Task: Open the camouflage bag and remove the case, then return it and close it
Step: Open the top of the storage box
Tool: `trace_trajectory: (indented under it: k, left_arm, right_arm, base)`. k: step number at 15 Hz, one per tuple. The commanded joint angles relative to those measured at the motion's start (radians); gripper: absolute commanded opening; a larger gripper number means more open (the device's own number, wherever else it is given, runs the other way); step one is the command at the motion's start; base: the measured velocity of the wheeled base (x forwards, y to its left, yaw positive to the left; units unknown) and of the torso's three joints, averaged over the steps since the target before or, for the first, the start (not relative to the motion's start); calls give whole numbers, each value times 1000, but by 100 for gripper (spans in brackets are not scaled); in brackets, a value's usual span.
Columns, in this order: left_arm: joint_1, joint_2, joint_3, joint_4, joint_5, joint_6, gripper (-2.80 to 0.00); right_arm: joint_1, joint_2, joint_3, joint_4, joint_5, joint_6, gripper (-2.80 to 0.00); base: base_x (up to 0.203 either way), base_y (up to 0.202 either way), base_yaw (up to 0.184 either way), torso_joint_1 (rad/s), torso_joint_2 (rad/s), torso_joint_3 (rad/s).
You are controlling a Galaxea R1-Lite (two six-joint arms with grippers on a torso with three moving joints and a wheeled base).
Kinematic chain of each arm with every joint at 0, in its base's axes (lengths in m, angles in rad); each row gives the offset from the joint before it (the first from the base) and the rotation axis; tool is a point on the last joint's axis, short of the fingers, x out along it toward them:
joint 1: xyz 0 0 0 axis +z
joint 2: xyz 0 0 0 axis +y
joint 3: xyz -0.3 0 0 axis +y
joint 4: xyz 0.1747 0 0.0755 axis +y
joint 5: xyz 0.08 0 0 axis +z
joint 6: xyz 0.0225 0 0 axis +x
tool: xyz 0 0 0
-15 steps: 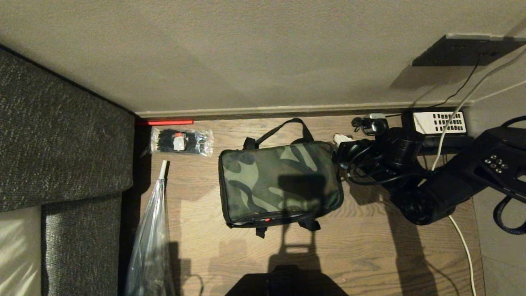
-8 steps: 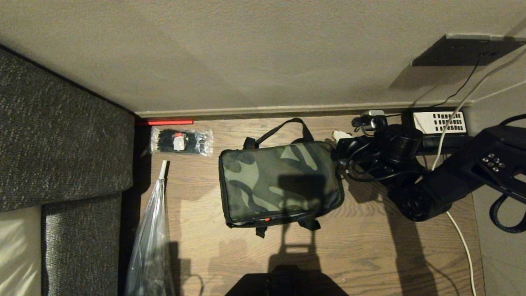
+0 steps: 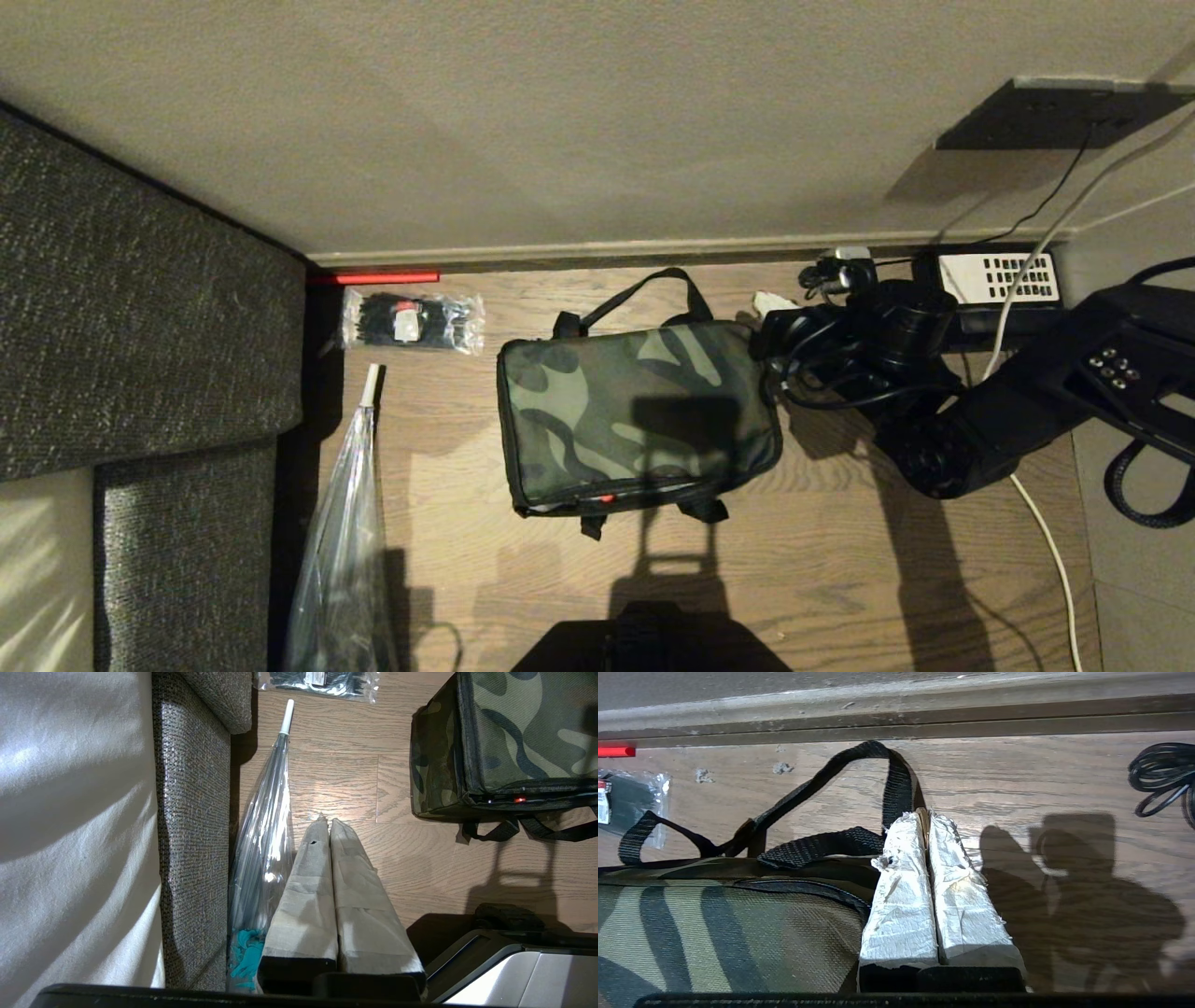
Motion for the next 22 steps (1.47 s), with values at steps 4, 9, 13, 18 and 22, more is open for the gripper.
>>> trace_trajectory:
  k: [4, 9, 13, 18, 22]
  left_arm:
    - [0, -2, 3, 0, 1, 0, -280]
    - [1, -2, 3, 0, 1, 0, -280]
    - [0, -2, 3, 0, 1, 0, -280]
    - [0, 0, 3, 0, 1, 0, -280]
    - [0, -2, 3, 0, 1, 0, -280]
  right_arm:
    - [21, 11, 1, -16, -2, -1, -280]
    - [21, 24, 2, -25, -3, -3, -280]
    - [21, 28, 21, -57, -2, -6, 0]
    - [20, 11, 73, -71, -2, 4, 0]
    - [20, -76, 151, 6, 28, 104, 0]
  base:
    - [0, 0, 0, 0, 0, 0]
    - [0, 0, 0, 0, 0, 0]
    - [0, 0, 0, 0, 0, 0]
    - [0, 0, 0, 0, 0, 0]
    - [0, 0, 0, 0, 0, 0]
